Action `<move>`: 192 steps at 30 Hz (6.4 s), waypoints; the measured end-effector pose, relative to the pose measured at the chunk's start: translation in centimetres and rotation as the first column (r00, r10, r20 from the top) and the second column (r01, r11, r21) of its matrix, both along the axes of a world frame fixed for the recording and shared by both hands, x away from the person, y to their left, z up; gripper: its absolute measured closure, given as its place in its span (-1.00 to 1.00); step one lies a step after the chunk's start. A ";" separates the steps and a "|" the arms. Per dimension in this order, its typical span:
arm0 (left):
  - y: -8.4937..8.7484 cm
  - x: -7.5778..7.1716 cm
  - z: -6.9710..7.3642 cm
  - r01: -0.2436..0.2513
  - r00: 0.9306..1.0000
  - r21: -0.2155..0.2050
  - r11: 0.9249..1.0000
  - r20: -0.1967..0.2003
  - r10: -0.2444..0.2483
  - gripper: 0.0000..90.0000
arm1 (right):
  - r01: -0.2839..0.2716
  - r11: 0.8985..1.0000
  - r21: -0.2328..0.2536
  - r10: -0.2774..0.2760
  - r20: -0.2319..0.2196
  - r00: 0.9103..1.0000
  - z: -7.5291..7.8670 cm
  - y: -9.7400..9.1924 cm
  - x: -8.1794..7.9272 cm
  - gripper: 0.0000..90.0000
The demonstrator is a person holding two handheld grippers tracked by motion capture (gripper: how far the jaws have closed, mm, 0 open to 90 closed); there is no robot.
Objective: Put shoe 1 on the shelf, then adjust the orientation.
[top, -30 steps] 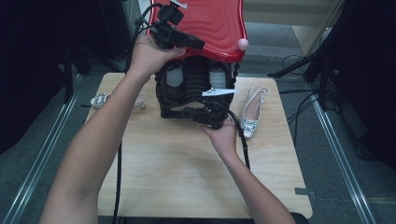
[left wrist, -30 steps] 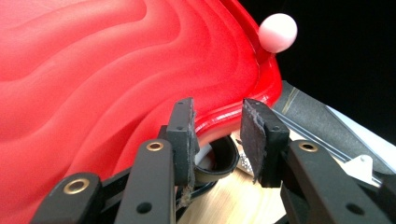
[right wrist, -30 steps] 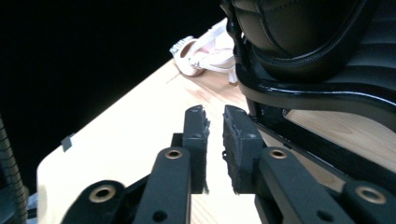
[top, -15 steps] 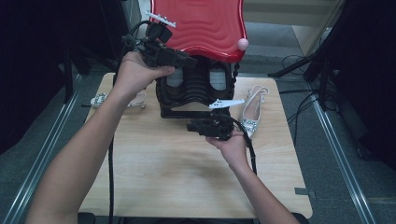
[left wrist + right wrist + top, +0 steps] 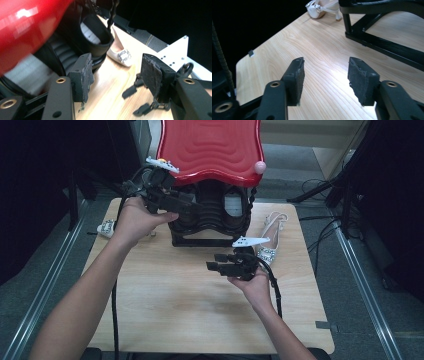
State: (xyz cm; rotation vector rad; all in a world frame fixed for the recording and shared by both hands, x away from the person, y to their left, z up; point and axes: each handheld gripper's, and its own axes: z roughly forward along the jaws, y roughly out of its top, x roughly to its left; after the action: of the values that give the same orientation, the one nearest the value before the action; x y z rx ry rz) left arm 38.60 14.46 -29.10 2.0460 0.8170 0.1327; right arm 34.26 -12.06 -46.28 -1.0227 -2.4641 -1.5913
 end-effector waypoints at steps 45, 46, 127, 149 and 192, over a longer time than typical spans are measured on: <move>7.7 -1.6 -14.2 -0.180 0.980 -0.009 0.984 -0.091 0.178 0.36 | 0.148 0.988 -0.039 -0.150 -0.045 0.988 -2.4 -5.9 -0.8 0.15; 8.0 -1.5 -14.3 -0.188 0.978 -0.003 0.982 -0.093 0.187 0.45 | 0.148 0.988 -0.039 -0.150 -0.045 0.988 -2.4 -5.9 -0.8 0.15; 19.9 3.6 -19.9 -0.523 0.819 0.091 0.847 -0.223 0.529 0.98 | 0.112 0.992 -0.064 -0.116 -0.070 0.991 -3.7 -4.1 0.3 0.05; 21.4 2.0 -17.9 -0.620 0.759 0.132 0.773 -0.146 0.634 0.60 | 0.094 0.993 -0.072 -0.099 -0.075 0.992 -4.0 -3.5 0.7 0.06; 20.4 0.7 -18.4 -0.643 0.732 0.053 0.764 -0.249 0.634 0.95 | 0.087 0.992 -0.093 -0.097 -0.103 0.990 -4.7 -3.4 1.1 0.06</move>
State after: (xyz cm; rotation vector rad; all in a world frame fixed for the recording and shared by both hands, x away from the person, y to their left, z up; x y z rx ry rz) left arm 39.33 34.84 -47.45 1.6780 1.6634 0.2387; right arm 35.35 -15.46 -50.94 -1.2173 -2.4685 -1.4210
